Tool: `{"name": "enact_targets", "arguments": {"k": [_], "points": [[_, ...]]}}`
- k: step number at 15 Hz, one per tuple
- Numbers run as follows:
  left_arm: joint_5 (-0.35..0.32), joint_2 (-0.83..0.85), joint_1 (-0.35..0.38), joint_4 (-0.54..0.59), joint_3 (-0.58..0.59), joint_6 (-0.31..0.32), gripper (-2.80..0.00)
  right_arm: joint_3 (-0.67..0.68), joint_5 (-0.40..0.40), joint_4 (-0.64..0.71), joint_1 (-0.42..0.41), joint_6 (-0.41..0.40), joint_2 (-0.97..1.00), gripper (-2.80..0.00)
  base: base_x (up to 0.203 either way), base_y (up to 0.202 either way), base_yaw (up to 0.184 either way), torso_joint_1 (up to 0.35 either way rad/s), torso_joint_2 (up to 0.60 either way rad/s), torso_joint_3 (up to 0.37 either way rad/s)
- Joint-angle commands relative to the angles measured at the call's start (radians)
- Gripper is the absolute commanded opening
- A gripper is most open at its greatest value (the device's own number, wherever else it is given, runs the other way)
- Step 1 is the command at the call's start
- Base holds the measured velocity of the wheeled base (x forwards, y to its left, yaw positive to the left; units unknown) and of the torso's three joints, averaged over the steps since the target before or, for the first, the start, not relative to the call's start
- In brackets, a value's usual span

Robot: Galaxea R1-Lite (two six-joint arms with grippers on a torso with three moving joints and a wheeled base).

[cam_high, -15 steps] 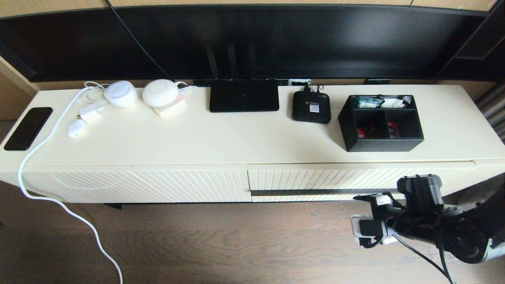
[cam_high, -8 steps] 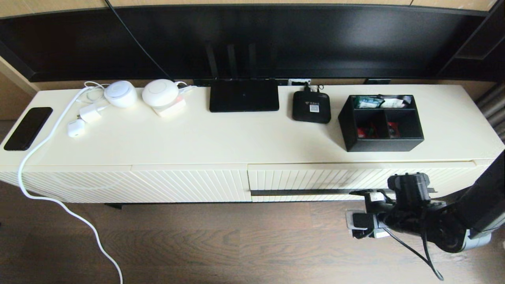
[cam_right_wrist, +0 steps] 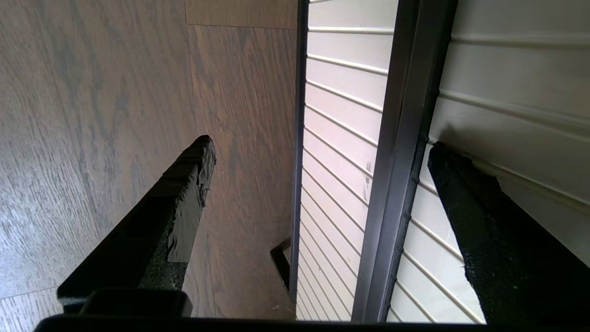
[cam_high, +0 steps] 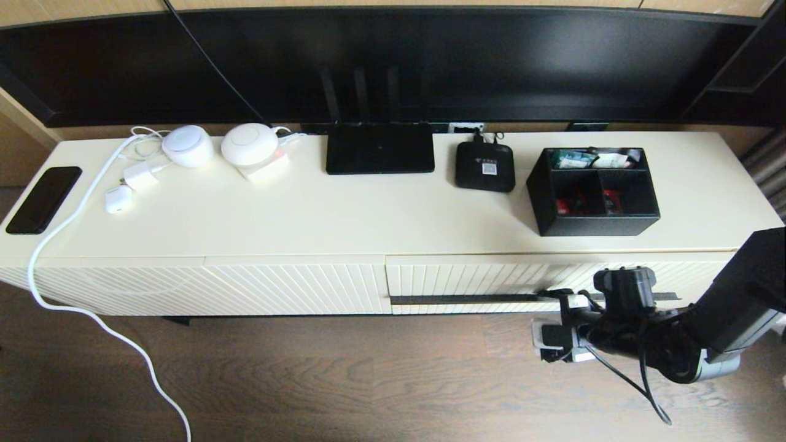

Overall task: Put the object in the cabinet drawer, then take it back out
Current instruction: Open the drawer

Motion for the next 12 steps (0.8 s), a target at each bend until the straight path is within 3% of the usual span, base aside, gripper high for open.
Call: {"name": "enact_targets", "arguments": {"k": [1,12], "points": [[0.000,0.001,0.000,0.000,0.000,0.000,-2.80,-0.012,0.003,-0.004,-0.001,-0.008,0.020,0.00,0.000,0.000,0.000,0.000,0.00,0.000],[0.000,0.001,0.000,0.000,0.000,0.000,-2.80,0.121,0.002,-0.020,-0.008,-0.010,0.009,0.00,0.000,0.000,0.000,0.000,0.00,0.000]]}}
